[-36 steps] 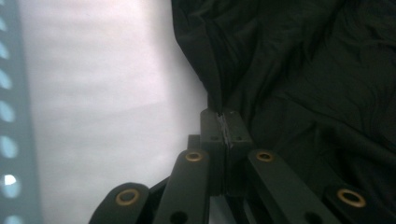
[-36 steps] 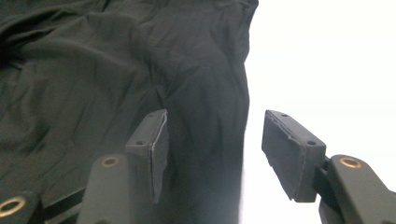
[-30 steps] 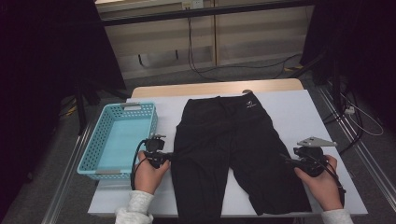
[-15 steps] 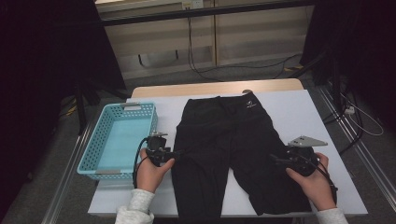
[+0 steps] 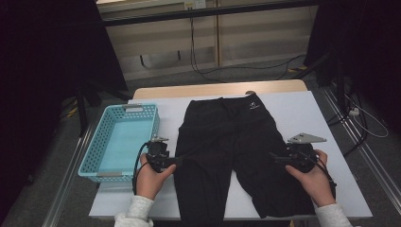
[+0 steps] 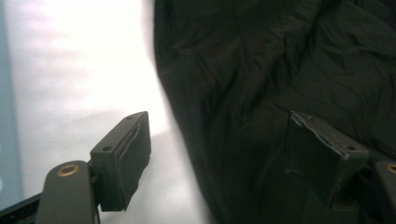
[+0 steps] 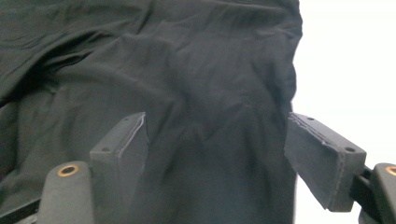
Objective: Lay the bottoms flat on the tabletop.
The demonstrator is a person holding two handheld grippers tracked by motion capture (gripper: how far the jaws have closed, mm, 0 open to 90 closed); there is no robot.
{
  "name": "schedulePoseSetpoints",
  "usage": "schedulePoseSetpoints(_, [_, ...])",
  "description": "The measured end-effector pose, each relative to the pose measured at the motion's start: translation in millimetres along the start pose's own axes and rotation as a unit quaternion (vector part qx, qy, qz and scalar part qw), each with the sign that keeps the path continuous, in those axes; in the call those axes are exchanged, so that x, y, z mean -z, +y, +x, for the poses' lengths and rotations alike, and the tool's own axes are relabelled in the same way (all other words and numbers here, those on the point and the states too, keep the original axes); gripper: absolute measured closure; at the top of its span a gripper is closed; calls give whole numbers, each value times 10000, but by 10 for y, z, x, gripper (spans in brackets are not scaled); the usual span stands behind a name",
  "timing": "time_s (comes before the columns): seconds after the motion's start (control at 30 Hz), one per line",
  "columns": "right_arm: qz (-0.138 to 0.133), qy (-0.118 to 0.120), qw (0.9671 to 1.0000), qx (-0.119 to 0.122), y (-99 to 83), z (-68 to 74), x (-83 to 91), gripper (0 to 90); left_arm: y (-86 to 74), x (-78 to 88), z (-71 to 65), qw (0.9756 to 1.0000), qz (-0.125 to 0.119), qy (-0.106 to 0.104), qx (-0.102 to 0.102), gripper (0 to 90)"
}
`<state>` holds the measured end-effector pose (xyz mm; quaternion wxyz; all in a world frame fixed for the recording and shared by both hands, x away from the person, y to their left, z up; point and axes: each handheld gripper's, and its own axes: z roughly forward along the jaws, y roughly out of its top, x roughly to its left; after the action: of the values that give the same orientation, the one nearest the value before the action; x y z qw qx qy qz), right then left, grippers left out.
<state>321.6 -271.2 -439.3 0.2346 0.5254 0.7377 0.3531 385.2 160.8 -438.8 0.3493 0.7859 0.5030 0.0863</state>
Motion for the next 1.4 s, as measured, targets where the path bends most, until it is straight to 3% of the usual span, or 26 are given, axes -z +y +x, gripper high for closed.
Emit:
schedulePoseSetpoints(0.13, [25,-94,9999,-70,-25,-68,7,219,1,-12,0,10000,2,-15,-50,215])
schedulePoseSetpoints(0.37, [42,-103,9999,-37,-34,-65,-4,218,-4,-15,3,9999,-19,41,-109,198])
schedulePoseSetpoints(0.47, [24,-176,9998,-131,-48,-87,-15,163,-6,-30,-3,9999,-42,-39,-136,161])
schedulePoseSetpoints(0.6, [-25,-143,9998,-132,-42,-76,-23,167,-31,-54,-11,9998,-19,-133,-119,104])
schedulePoseSetpoints(0.73, [-39,-17,10000,-16,-29,-20,-37,169,-39,-58,-20,10000,0,-50,-73,126])
schedulePoseSetpoints(0.93, [-68,25,10000,50,-21,41,-46,161,-66,-73,-25,9994,146,104,-302,312])
schedulePoseSetpoints(1.0, [-70,24,9999,70,-19,49,-49,161,-67,-63,-18,9998,131,38,-116,381])
schedulePoseSetpoints(1.23, [-67,70,9999,68,-28,77,-49,161,-91,-35,-45,9997,230,-44,89,590])
schedulePoseSetpoints(1.33, [-58,83,9999,118,-26,99,-54,161,-94,-37,-50,9990,332,-201,217,743])
schedulePoseSetpoints(1.4, [-63,115,9998,139,-16,113,-48,161,-91,-39,-52,9989,379,-220,180,806])
